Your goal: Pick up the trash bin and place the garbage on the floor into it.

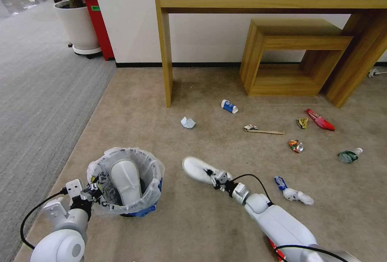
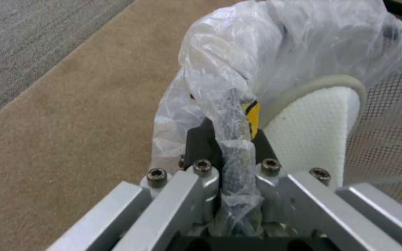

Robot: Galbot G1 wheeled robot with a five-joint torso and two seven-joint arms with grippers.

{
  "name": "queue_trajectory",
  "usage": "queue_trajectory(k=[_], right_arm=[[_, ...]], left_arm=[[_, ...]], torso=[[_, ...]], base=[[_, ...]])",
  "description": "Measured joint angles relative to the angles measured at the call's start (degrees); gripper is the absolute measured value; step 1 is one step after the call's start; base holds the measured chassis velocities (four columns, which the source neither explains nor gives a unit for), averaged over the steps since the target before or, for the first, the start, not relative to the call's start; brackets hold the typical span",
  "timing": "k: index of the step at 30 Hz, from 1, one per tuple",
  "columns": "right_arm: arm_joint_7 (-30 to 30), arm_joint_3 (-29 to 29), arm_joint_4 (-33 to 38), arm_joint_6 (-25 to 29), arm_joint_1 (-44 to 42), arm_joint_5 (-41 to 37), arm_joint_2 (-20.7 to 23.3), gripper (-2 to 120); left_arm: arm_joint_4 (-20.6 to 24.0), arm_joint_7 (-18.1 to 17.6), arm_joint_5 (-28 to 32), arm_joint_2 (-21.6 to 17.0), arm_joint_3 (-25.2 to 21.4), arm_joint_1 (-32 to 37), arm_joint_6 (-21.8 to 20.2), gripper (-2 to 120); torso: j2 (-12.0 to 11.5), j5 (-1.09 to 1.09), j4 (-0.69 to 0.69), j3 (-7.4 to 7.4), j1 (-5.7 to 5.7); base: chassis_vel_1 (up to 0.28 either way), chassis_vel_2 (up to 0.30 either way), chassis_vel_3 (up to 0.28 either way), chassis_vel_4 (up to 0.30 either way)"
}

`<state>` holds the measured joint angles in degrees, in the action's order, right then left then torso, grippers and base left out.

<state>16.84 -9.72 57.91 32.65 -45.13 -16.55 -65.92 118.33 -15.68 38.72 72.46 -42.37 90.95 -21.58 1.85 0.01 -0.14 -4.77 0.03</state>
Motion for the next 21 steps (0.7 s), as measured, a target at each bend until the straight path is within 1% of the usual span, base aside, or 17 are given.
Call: queue_trajectory(k=[1, 3, 4, 6, 7, 8, 9, 10, 11, 12, 13, 14, 16, 18, 20, 21], right_arm=[[0.0, 0.9, 6.3, -0.2, -1.6, -1.8, 2.3, 0], [0.0, 1.7, 14.5, -0.8, -3.4, -4.9, 4.9, 0], [0.0, 1.7, 14.5, -0.8, -3.4, -4.9, 4.9, 0], [-0.1, 2.1, 22.9, -1.6, -4.3, -8.5, 7.3, 0], [-0.1, 2.2, 25.0, -1.8, -4.4, -9.4, 7.9, 0], [-0.1, 2.2, 25.0, -1.8, -4.4, -9.4, 7.9, 0], [-0.1, 2.0, 30.4, -2.1, -4.2, -11.8, 9.0, 0], [-0.1, 1.7, 33.0, -2.1, -3.9, -13.1, 9.5, 0], [-0.2, 1.3, 35.1, -2.2, -3.5, -13.9, 9.8, 0], [-0.2, 1.3, 35.1, -2.2, -3.5, -13.9, 9.8, 0], [-0.9, 0.3, 39.4, -2.4, -2.5, -15.9, 10.2, 0], [-1.7, -0.6, 41.9, -2.6, -1.8, -17.2, 10.3, 0], [-2.2, -1.2, 43.3, -2.8, -1.3, -18.0, 10.3, 0], [-3.9, -5.0, 47.7, -3.9, 1.8, -21.7, 9.5, 0], [-4.2, -6.1, 48.1, -4.0, 2.5, -22.3, 9.0, 0], [-4.5, -8.3, 48.3, -4.0, 4.1, -22.9, 8.0, 0]], left_arm=[[0.1, -0.1, 0.0, 0.0, 0.2, 0.0, -0.2, 3], [0.5, -0.1, 0.1, -0.2, 0.4, 0.0, -0.4, 3], [0.5, -0.1, 0.1, -0.2, 0.4, 0.0, -0.4, 3], [1.1, -0.3, 0.2, -0.3, 0.6, 0.1, -0.7, 3], [1.4, -0.3, 0.3, -0.3, 0.6, 0.2, -0.8, 3], [1.4, -0.3, 0.3, -0.3, 0.6, 0.2, -0.8, 3], [2.2, -0.4, 0.4, -0.3, 0.8, 0.4, -1.2, 3], [2.6, -0.5, 0.5, -0.3, 0.8, 0.4, -1.3, 3], [2.9, -0.5, 0.5, -0.3, 0.9, 0.5, -1.4, 3], [2.9, -0.5, 0.5, -0.3, 0.9, 0.5, -1.4, 3], [3.5, -0.6, 0.5, -0.2, 0.9, 0.7, -1.6, 3], [3.9, -0.7, 0.5, -0.2, 0.9, 0.8, -1.7, 3], [4.1, -0.7, 0.5, -0.1, 0.9, 1.0, -1.7, 3], [5.4, -0.8, 0.2, 0.8, 0.4, 2.0, -1.8, 3], [5.7, -0.8, 0.1, 1.1, 0.2, 2.2, -1.8, 3], [6.4, -0.8, -0.2, 1.8, -0.3, 2.8, -1.8, 3]], torso=[[0.0, -0.01, -0.01, 0.0, 0.0], [0.0, -0.02, -0.01, 0.0, 0.0], [0.0, -0.02, -0.01, 0.0, 0.0], [0.0, -0.01, 0.0, 0.0, 0.0], [0.0, -0.02, 0.01, 0.0, 0.0], [0.0, -0.02, 0.01, 0.0, 0.0], [0.0, -0.01, 0.0, 0.0, 0.0], [0.0, 0.0, 0.01, 0.0, 0.0], [0.0, -0.02, 0.0, 0.0, 0.0], [0.0, -0.02, 0.0, 0.0, 0.0], [0.0, -0.02, 0.01, 0.0, 0.0], [0.0, -0.02, 0.01, 0.0, 0.0], [0.0, -0.02, 0.01, 0.0, 0.0], [0.0, -0.03, 0.0, 0.0, 0.0], [0.0, -0.02, 0.01, 0.0, 0.0], [0.0, -0.01, 0.02, 0.0, 0.0]], base=[[0.0, 0.0, 0.0, 0.0], [0.0, 0.0, 0.0, 0.0], [0.0, 0.0, 0.0, 0.0], [0.0, 0.0, 0.0, 0.0], [0.0, 0.0, 0.0, 0.0], [0.0, 0.0, 0.0, 0.0], [0.0, 0.0, 0.0, 0.0], [0.0, 0.0, 0.0, 0.0], [0.0, 0.0, 0.0, 0.0], [0.0, 0.0, 0.0, 0.0], [0.0, 0.0, 0.0, 0.0], [0.0, 0.0, 0.0, 0.0], [0.0, 0.0, 0.0, 0.0], [0.0, 0.0, 0.0, 0.0], [0.0, 0.0, 0.0, 0.0], [0.0, 0.0, 0.0, 0.0]])
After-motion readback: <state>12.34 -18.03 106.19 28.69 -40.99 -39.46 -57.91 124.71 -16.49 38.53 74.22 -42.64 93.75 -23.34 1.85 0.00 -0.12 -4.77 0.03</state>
